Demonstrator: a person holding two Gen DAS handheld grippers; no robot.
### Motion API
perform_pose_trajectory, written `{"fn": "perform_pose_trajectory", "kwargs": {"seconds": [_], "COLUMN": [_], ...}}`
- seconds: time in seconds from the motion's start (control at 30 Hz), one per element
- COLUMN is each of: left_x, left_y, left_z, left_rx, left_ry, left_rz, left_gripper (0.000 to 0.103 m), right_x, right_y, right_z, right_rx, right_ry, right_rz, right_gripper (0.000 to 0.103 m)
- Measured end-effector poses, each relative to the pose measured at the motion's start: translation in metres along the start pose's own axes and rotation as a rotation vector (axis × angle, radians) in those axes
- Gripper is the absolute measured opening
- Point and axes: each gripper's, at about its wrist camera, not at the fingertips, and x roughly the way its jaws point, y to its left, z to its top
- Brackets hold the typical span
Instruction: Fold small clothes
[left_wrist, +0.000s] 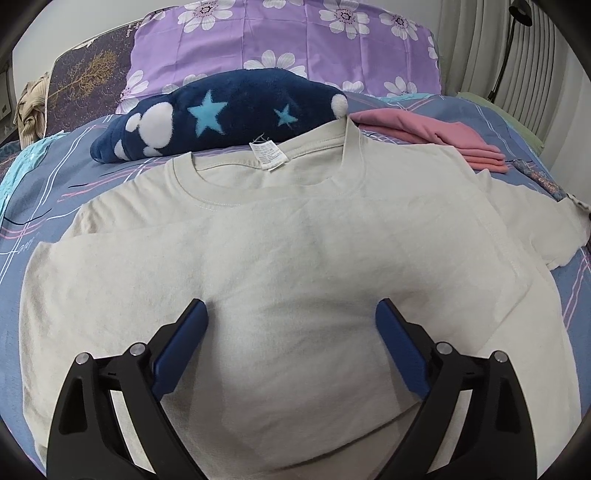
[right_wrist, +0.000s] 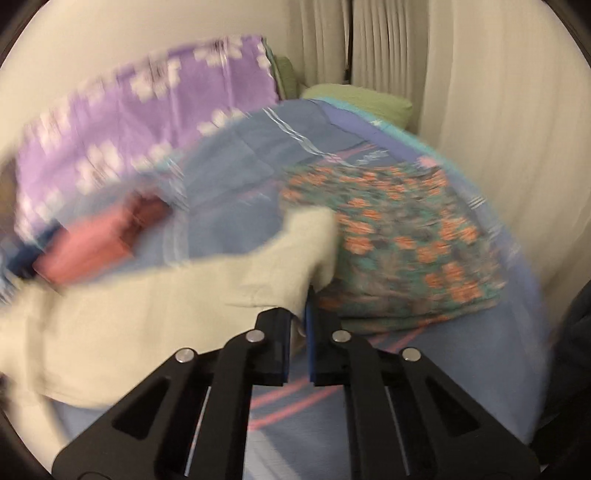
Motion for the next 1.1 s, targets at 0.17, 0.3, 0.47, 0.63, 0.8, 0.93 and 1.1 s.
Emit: {"fn": "perform_pose_trajectory", "kwargs": {"seconds": [0.17,0.3,0.47,0.63,0.8,0.93,1.1], "left_x": [-0.001,-0.002,-0.005,-0.010,-0.014,-0.019,-0.030], "left_y": [0.002,0.004,0.011,0.028,0.043,0.049,0.023], "left_z": [0.000,-0.001,-0.001,-0.004,-0.006,-0.006,0.010], "left_rx": [-0.008,-0.018,-0.055,-0.142,-0.229,-0.295,-0.267], "left_ry": [-0.004,-0.008,-0.022,-0.055,-0.083,-0.101,-0.078], "left_rz": [-0.012,-0.021,-0.065,-0.171,-0.256,-0.289,-0.446], "left_gripper": [0.093,0.093,0.093,0.093,0.085,0.072,0.066], "right_x": [-0.016,-0.023,-0.020,0.012,0.036,0.031,0.033], "right_y": [0.034,0.111,0.237,0.309,0.314,0.312,0.315], "right_z": [0.013,0.007,-0.040,-0.105,-0.155,-0.161,-0.170], "right_rx": [0.139,0.101,-0.085,-0.241,-0.291,-0.344,-0.378], "right_ry": [0.017,0.059,0.163,0.353,0.464,0.410,0.397], "right_rz": [0.272,0.484,0.693,0.707,0.684,0.703,0.718], "right_gripper": [0.006,0.006,0.006,0.006,0.007,0.008,0.008]}}
